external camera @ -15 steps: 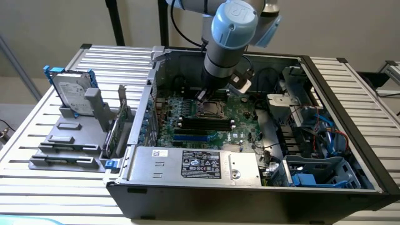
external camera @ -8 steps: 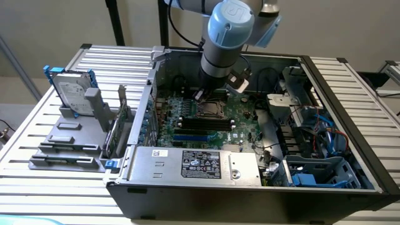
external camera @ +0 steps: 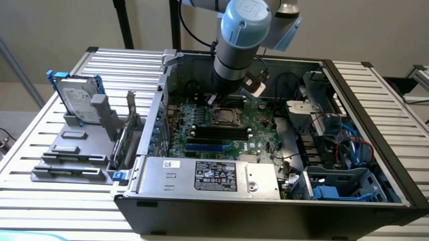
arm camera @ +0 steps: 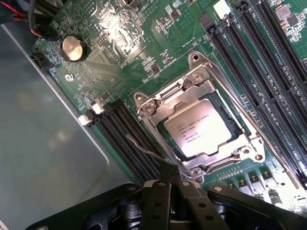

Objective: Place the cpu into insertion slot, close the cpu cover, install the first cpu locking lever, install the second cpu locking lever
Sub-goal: 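Install the first cpu locking lever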

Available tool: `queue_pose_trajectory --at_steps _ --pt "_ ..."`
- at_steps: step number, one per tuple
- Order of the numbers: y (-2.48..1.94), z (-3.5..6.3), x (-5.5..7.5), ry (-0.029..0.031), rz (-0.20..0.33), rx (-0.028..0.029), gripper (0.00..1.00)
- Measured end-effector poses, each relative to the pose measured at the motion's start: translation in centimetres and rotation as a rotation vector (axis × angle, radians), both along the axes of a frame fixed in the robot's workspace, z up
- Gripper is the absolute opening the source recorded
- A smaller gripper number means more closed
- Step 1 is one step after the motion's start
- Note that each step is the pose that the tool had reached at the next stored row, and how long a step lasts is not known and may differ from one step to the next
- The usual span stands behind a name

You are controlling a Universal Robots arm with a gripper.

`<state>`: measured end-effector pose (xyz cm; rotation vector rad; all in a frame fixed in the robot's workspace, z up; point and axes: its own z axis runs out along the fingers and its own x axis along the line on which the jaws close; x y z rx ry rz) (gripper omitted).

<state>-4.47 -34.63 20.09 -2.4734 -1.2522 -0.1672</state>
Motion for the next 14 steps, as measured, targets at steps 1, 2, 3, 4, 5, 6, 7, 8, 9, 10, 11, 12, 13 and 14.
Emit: queue_pose_trajectory --at_steps 1,2,3,4,5,6,7,8,9,10,11,12,13,14 --pt "0.0 0.02 0.0 0.0001 0.0 -0.0001 0.11" --pt "0.01 0.04 -0.01 0.0001 0.0 -0.0003 0.11" --pt "0.03 0.04 -0.01 0.0002 0.0 -0.0004 0.11" --pt "0.06 0.04 -0.01 0.0002 0.0 -0.0004 0.11" --pt "0.11 0.04 -0.02 0.0001 0.0 -0.0003 0.11" --pt "0.16 0.04 -0.02 0.0002 0.0 -0.0003 0.11" --pt "0.21 0.04 -0.03 0.0002 0.0 -0.0004 0.11" --pt "0.28 0.04 -0.03 0.0002 0.0 -0.0002 0.11" --pt "0.33 0.04 -0.03 0.0001 0.0 -0.0001 0.11" --pt "0.36 0.04 -0.03 0.0001 0.0 -0.0002 0.11" --pt "0.38 0.04 -0.03 0.0002 0.0 -0.0003 0.11" --pt "0.41 0.04 -0.03 0.0001 0.0 -0.0003 0.11" --pt "0.43 0.04 -0.03 0.0001 0.0 -0.0003 0.11" --pt "0.45 0.04 -0.03 0.0002 0.0 -0.0003 0.11"
